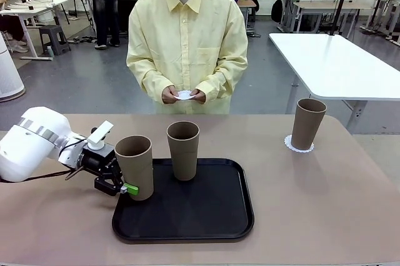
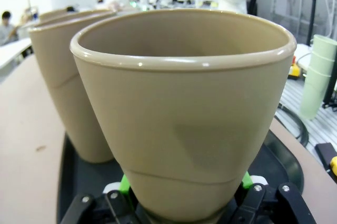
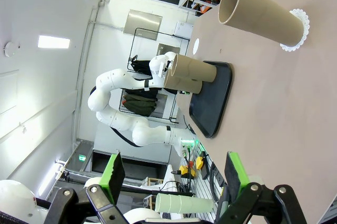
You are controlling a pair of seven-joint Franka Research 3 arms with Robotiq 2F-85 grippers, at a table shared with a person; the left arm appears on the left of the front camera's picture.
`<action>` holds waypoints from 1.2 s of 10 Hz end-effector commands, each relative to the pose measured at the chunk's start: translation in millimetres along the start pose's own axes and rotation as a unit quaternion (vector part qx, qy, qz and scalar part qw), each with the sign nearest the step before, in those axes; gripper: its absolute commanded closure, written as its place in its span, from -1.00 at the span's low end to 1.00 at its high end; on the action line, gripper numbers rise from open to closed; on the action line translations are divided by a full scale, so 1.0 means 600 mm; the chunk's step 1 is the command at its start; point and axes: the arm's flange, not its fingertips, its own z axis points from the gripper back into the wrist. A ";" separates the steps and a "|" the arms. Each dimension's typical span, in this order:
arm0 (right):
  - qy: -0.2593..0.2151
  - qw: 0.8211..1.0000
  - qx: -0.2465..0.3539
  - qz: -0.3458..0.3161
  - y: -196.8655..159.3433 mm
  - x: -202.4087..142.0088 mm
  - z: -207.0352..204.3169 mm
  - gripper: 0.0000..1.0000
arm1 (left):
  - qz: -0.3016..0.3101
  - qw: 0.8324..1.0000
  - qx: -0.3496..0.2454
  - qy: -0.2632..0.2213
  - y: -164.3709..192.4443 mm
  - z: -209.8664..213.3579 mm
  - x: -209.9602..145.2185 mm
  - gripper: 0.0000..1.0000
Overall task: Place coasters on the table and set cups on them.
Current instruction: Take one Reusable plastic cup from the Flat Tray and place it on a coaster set by the human.
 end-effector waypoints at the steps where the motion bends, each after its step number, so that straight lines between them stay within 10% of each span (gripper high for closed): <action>1: -0.001 1.000 -0.004 -0.008 0.000 0.001 0.000 -1.00 | -0.010 0.999 0.037 0.007 -0.028 0.015 0.056 1.00; 5: -0.001 1.000 -0.004 -0.008 0.000 0.001 0.000 -1.00 | -0.052 0.995 0.085 0.025 -0.100 0.076 0.218 1.00; 12: -0.001 1.000 -0.004 -0.008 0.000 0.001 0.000 -1.00 | -0.039 0.994 0.102 0.028 -0.103 0.101 0.252 1.00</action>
